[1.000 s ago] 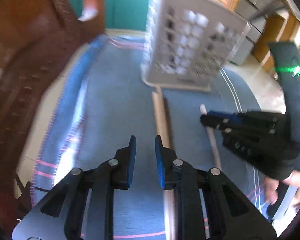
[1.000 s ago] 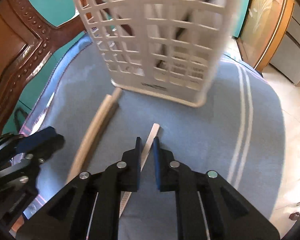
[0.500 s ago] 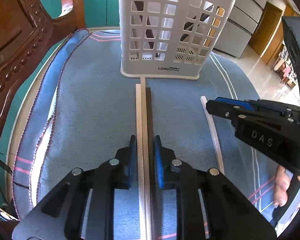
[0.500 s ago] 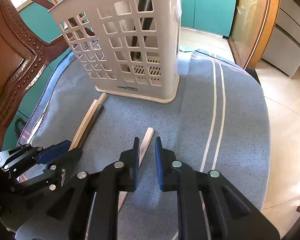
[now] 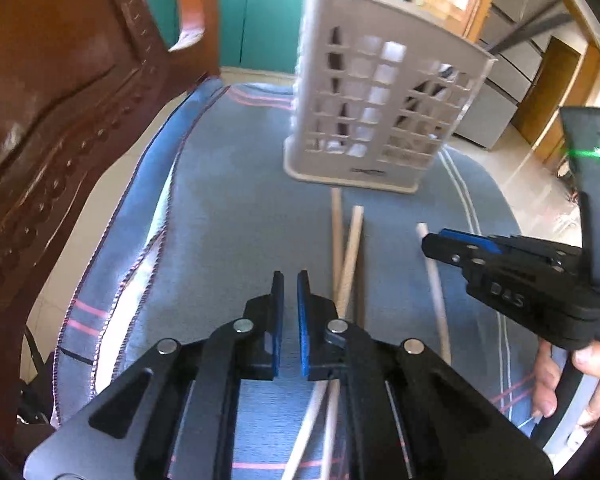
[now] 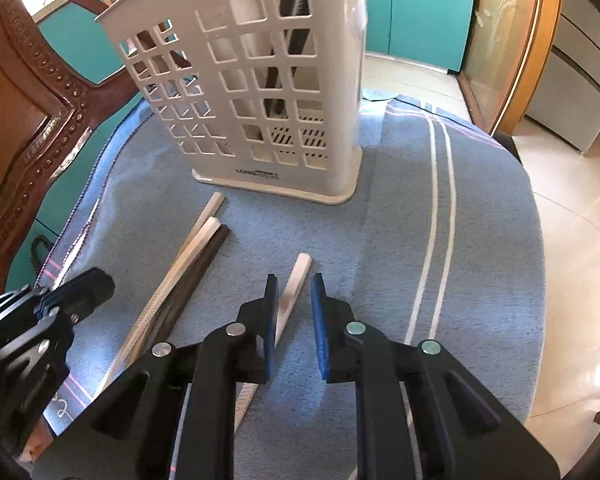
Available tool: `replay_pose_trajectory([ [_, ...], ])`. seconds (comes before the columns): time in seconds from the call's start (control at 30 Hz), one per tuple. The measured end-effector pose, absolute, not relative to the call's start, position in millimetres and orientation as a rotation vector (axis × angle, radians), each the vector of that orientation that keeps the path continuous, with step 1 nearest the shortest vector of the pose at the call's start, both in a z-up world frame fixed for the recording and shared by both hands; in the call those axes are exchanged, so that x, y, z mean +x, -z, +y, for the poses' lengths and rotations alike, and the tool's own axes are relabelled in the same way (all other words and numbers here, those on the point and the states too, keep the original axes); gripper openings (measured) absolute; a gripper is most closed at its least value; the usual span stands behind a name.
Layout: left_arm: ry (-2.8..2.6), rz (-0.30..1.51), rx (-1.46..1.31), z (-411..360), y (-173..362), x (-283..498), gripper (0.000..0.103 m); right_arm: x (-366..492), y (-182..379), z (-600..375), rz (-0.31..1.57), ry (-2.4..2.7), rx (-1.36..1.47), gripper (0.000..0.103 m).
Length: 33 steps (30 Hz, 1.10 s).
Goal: Organize utensils
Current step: 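Lower both open tools toward the remaining cream chopsticks on the cloth, then close the left tool on a cream chopstick while the right tool aligns over another cream chopstick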
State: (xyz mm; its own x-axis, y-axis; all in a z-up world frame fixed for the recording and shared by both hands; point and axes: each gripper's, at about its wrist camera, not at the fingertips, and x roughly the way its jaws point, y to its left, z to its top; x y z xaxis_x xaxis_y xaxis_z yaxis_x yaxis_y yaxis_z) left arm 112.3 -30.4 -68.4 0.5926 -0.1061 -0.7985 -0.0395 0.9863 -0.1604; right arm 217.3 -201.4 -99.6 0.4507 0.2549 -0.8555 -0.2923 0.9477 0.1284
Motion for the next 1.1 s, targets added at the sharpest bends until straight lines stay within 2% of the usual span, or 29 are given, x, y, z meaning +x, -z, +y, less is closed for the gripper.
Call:
replay_pose_trajectory([
  [0.07,0.04,0.952,-0.171,-30.1,70.9,113.9,0.01,216.9,101.4,-198.7,1.058,-0.353,-0.03,0.028],
  [0.17,0.063,0.966,-0.155,-32.8,72.0,116.3,0.011,215.0,108.0,-189.8,1.071,-0.363,-0.05,0.029],
  [0.33,0.111,0.987,-0.138,-43.3,77.6,119.8,0.015,211.1,109.0,-180.9,1.047,-0.356,-0.1,0.029],
  [0.63,0.156,0.968,-0.186,-36.9,73.7,118.7,0.015,211.3,107.7,-185.1,1.053,-0.364,-0.083,0.029],
  [0.73,0.209,0.966,-0.137,-48.4,70.9,115.2,0.022,212.0,107.9,-183.8,1.054,-0.363,-0.08,0.029],
  [0.83,0.209,0.993,-0.086,-61.4,77.6,114.5,0.022,211.9,107.7,-184.4,1.054,-0.362,-0.08,0.029],
  [0.9,0.201,1.014,-0.085,-62.2,82.4,117.0,0.018,211.8,108.1,-184.6,1.053,-0.363,-0.08,0.029],
  [0.93,0.203,1.013,-0.098,-61.0,81.5,117.6,0.011,211.8,108.2,-184.7,1.053,-0.363,-0.08,0.029],
  [1.1,0.17,0.997,-0.17,-45.7,77.3,119.8,0.007,212.1,108.2,-184.1,1.052,-0.363,-0.085,0.029],
])
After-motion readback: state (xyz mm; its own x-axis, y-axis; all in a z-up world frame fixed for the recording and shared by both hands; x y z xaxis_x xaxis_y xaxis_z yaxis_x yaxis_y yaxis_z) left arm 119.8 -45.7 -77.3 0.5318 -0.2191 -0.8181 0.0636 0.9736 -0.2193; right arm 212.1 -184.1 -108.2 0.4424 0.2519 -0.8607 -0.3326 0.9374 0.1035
